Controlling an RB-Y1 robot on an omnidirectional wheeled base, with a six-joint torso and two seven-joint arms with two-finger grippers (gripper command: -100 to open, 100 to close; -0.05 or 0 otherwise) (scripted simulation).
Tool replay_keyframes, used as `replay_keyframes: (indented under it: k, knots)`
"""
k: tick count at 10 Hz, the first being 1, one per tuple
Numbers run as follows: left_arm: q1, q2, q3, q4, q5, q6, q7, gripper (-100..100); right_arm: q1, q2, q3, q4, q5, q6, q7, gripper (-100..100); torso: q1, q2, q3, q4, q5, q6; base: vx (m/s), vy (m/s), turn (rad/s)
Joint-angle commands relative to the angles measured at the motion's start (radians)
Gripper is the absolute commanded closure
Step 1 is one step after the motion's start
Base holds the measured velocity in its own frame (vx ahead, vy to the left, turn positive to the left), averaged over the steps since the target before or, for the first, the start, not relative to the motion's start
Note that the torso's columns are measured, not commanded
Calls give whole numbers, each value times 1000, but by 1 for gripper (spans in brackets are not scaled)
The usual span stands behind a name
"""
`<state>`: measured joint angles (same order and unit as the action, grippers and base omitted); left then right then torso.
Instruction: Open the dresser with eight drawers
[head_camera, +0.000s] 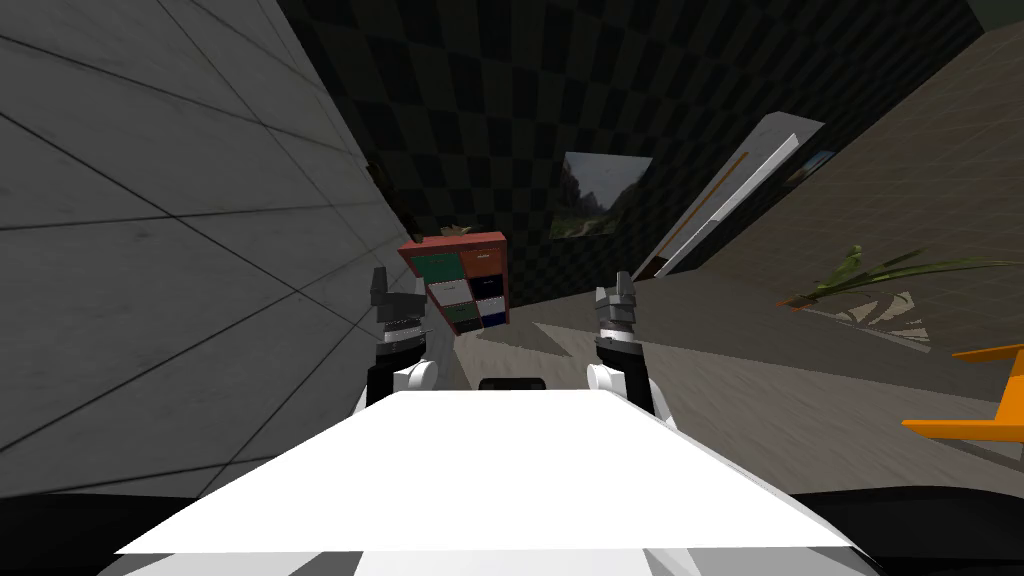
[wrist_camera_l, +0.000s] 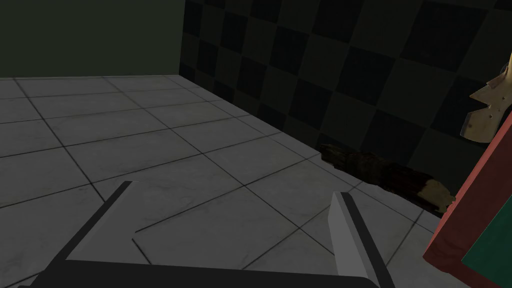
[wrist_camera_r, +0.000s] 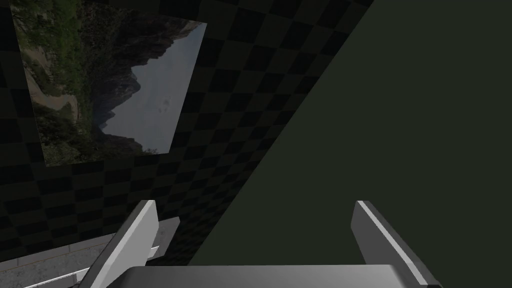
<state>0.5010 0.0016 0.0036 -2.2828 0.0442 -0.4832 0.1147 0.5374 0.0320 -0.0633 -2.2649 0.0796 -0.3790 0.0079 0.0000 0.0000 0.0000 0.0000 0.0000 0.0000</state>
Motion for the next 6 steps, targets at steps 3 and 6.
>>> replay_keyframes:
  k: [3, 6]
  knots:
    - [0, 0, 0, 0, 0, 0, 0, 0, 0, 0, 0, 0, 0, 0, 0, 0, 0, 175, -351, 176, 0, 0, 0, 0, 0]
    - [0, 0, 0, 0, 0, 0, 0, 0, 0, 0, 0, 0, 0, 0, 0, 0, 0, 396, -792, 396, 0, 0, 0, 0, 0]
